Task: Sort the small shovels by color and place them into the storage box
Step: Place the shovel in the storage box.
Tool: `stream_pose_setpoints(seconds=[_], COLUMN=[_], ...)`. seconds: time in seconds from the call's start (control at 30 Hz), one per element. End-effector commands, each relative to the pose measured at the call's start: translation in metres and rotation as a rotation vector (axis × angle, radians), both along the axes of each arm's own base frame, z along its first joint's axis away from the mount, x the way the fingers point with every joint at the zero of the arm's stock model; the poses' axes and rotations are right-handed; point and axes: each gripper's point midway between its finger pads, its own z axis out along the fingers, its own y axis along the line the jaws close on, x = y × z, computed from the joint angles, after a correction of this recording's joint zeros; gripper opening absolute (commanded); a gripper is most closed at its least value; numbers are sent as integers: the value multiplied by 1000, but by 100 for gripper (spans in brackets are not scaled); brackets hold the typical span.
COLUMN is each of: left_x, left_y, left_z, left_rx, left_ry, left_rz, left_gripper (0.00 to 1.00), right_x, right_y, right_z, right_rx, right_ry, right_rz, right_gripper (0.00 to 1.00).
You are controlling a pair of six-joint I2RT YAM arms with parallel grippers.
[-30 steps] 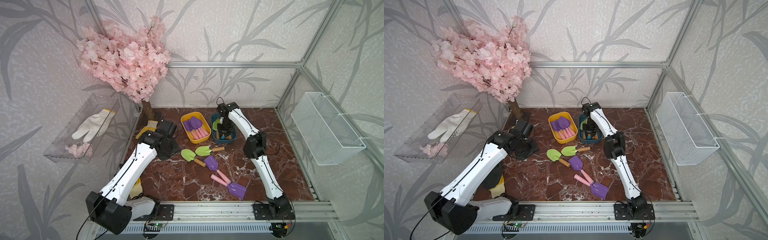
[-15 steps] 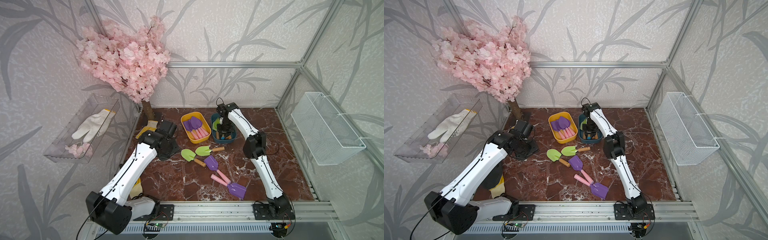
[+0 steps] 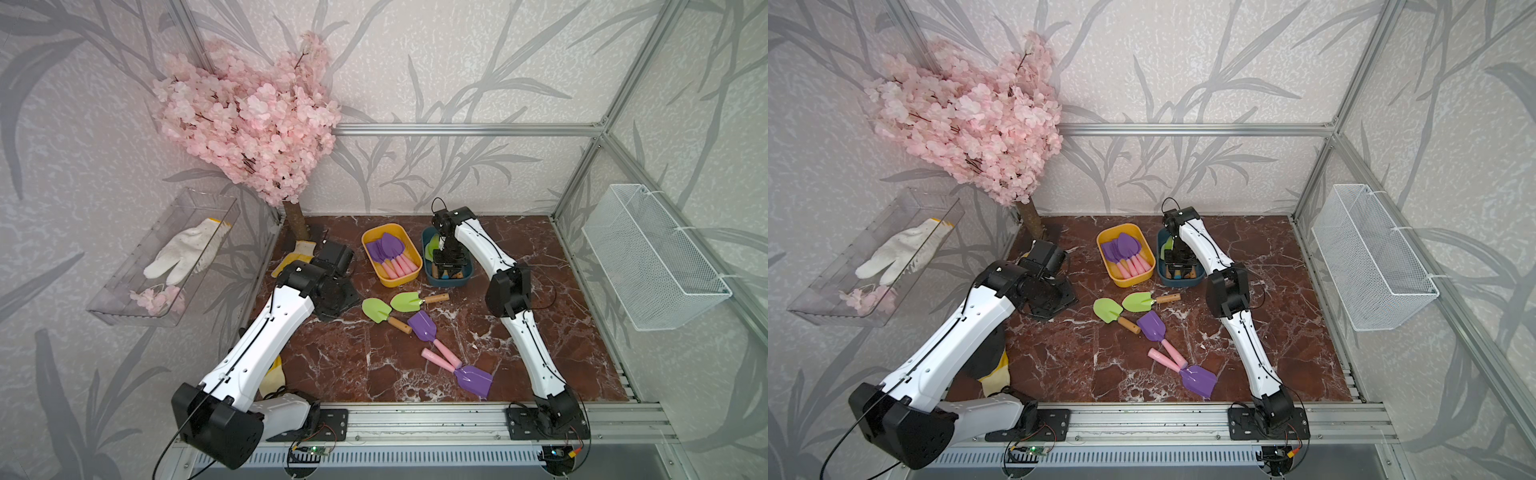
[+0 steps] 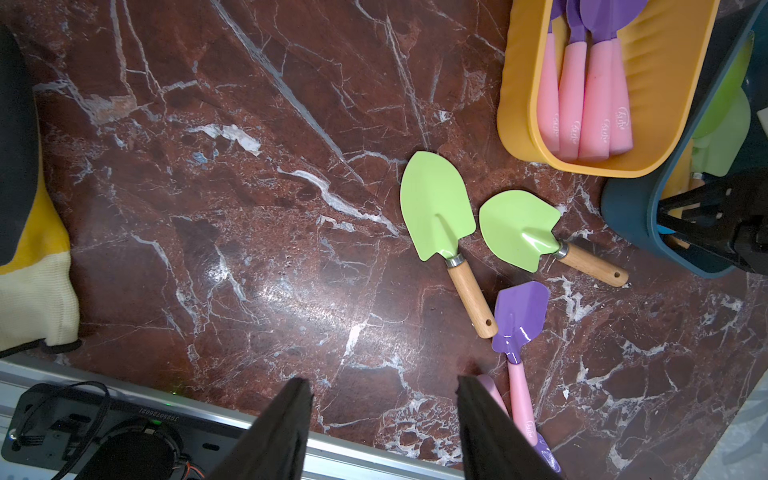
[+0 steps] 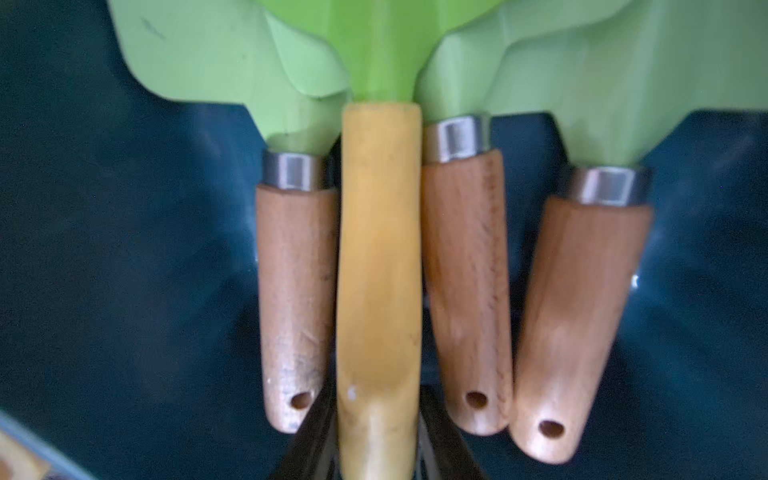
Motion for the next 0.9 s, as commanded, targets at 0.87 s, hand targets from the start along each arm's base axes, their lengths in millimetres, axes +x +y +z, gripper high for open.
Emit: stream_pose_setpoints(seconds=[0.87], left_x=[-6], left_y=[7], left_z=[0], left_rx=[20], left_ry=[13], left_rz=[3], left_gripper=[60], right_x=[12], right_y=[-2], right_z=[45], right_rx=[2], right_ry=[-120], right_rz=[-8], right_gripper=[44])
